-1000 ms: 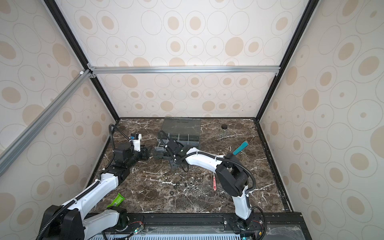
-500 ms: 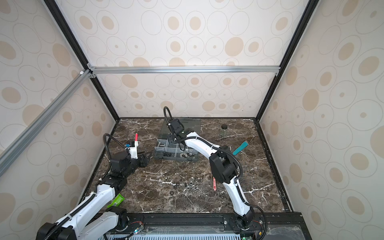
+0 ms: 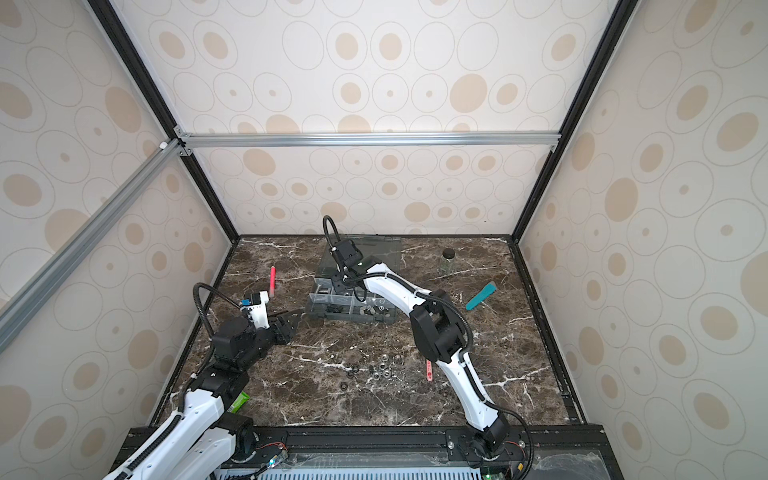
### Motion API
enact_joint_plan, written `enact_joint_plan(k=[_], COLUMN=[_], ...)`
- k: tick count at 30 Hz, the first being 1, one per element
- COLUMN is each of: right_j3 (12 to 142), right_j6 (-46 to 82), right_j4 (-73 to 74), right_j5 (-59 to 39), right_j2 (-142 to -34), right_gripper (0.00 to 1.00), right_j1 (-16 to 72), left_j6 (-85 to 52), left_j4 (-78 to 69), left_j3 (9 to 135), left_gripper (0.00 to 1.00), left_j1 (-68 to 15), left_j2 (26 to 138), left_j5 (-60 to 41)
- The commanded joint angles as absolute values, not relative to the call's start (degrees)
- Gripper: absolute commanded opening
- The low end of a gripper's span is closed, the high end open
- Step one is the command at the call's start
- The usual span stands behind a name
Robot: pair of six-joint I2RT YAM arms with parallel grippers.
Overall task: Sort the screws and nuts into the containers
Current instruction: 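Carry the silver nut with the right gripper into a box compartment, release, then withdraw the right gripper to the pile while the left gripper moves toward it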
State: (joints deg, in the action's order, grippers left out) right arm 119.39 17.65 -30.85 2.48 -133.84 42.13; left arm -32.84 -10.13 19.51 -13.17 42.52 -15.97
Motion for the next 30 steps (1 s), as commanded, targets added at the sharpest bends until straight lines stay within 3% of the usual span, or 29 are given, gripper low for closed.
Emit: enact_joint_plan(k=[1,13,22,30], right_j3=[117.6,94.9,70.8,57.1], right_j6=[15.8,15.1,18.4,25.5], right_j4=[-32.5,-27.7,-26.1,-25.1], right_j5=[2.8,0.6,5.2,9.3], right_j2=[-130.4,-110.8,-92.6,-81.1], right_gripper=[0.52,0.53,0.53,0.54], right_j1=[42.1,40.0,38.4,38.0], left_j6=[-35.1,-34.3,-31.7,-28.2], left_j4=[-9.4,-9.3,-8.7,-6.0], left_j3=[20.0,24.5,28.3,32.9], left_gripper=[0.50,0.50,0.49,0.49], left_j1=[-14.4,-25.1,-33.6,-38.5], left_j2=[42.4,49.9,56.8,62.6], left_j5=[-15.0,-9.4,-5.3,-2.4])
